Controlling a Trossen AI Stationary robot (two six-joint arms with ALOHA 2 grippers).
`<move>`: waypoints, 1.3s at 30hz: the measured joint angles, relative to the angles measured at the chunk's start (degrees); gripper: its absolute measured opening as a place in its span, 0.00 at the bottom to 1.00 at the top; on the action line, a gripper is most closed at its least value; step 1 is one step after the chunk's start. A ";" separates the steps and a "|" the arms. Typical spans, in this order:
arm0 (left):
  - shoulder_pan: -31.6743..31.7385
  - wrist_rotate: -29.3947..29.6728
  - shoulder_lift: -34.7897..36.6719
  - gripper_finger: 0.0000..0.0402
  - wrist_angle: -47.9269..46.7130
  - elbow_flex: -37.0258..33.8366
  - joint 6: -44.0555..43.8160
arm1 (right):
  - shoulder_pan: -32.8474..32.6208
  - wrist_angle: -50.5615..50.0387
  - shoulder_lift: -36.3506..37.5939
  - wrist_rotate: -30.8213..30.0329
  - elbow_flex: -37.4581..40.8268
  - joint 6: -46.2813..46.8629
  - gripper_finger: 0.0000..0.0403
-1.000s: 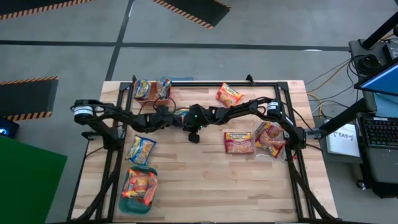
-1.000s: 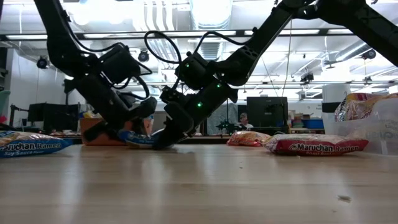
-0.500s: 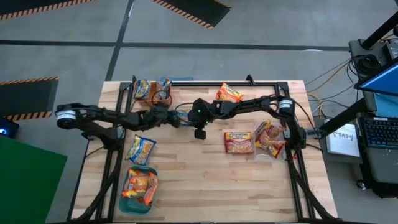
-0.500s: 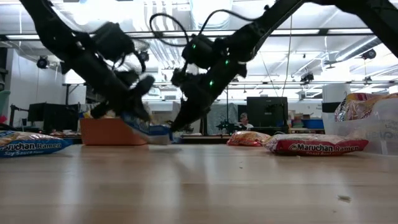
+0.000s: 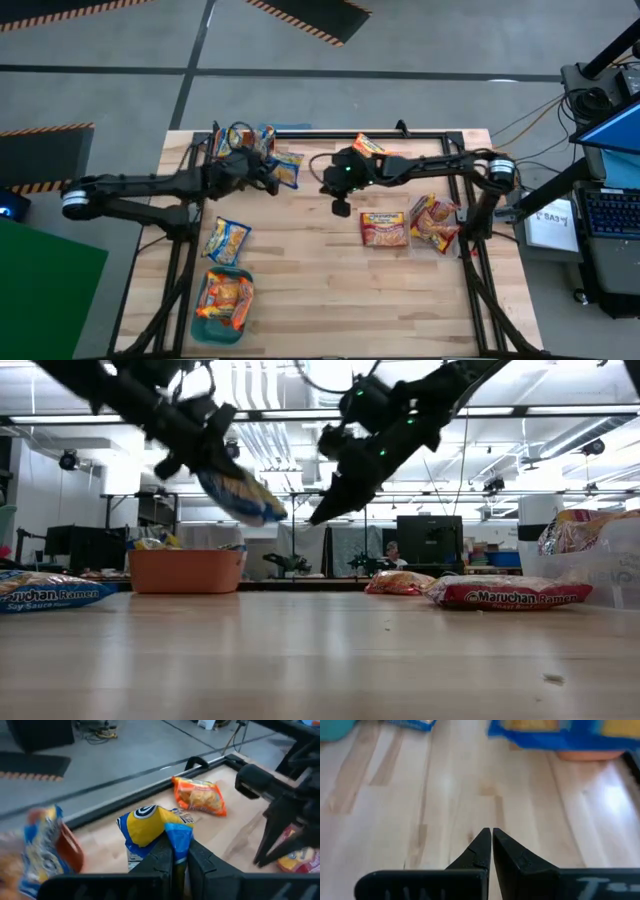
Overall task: Sort Maruchan noodles
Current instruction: Put the blue noodle pack into the orange bin
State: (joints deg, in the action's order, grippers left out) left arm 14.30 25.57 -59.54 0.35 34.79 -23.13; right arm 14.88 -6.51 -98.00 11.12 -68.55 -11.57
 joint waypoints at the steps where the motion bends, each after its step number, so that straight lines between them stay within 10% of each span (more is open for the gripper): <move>1: 0.13 0.39 0.41 0.00 -3.08 2.11 1.49 | 0.26 1.12 1.22 -0.04 1.33 0.02 0.02; 17: 13.41 9.94 -9.85 0.00 -50.86 40.47 16.96 | 3.18 10.87 14.63 -0.81 15.91 3.26 0.02; 39: 31.92 1.92 -34.54 0.00 -59.08 43.47 23.95 | 4.23 10.61 12.64 -0.96 16.12 2.97 0.02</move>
State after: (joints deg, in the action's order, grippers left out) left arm 46.22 27.50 -94.08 -58.73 78.26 0.82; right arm 19.12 4.09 -85.37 10.15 -52.42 -8.60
